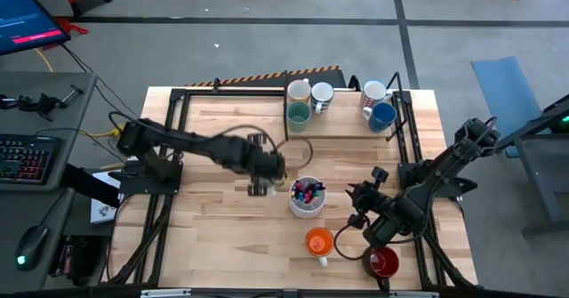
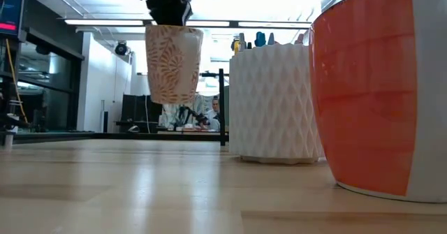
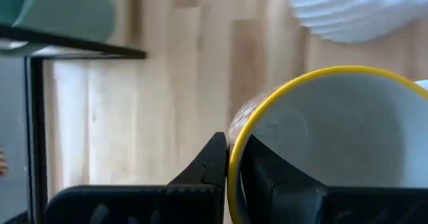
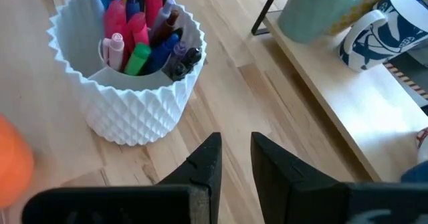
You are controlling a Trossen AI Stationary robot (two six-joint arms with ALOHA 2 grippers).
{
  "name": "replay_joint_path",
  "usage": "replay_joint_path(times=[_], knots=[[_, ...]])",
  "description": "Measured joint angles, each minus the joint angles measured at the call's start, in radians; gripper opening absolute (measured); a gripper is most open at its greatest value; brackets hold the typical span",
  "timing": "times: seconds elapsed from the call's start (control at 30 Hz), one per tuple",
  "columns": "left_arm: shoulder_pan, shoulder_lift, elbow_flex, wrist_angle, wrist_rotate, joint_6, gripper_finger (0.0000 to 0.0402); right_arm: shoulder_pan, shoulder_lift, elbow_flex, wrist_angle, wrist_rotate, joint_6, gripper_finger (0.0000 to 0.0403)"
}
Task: Place coffee mugs
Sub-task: Move the orange patterned mug to the top of the table
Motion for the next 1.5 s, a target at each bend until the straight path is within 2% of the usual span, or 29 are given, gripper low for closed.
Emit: replay_joint_path(times=[0.2,0.5,0.73,0.87,1.0,1.33,1.5], knots=[[0.144,-0.004,0.001,0.045,0.026,0.000,0.0012,0.000,0.000,0.000,0.004,0.067,0.019,0.0059],[0.325,0.002,0.002,0.176,0.127,0.023,0.0012,0.013,0.000,0.000,-0.007,0.039,0.033,0.0059],[0.370,0.043,0.003,0.352,0.214,0.018,0.0012,0.061,0.000,0.000,-0.123,0.067,0.159,0.0059],[0.371,0.076,0.023,0.372,0.232,0.029,0.0012,0.084,0.000,0.000,-0.171,0.073,0.210,0.0059],[0.371,0.142,0.117,0.332,0.232,0.047,0.0012,0.092,0.000,0.000,-0.183,0.074,0.227,0.0059],[0.348,0.434,0.515,0.178,0.278,0.111,0.0012,0.094,0.000,0.000,-0.184,0.065,0.236,0.0059],[0.339,0.543,0.656,0.126,0.304,0.142,0.0012,0.112,0.000,0.000,-0.215,0.056,0.285,0.0059]])
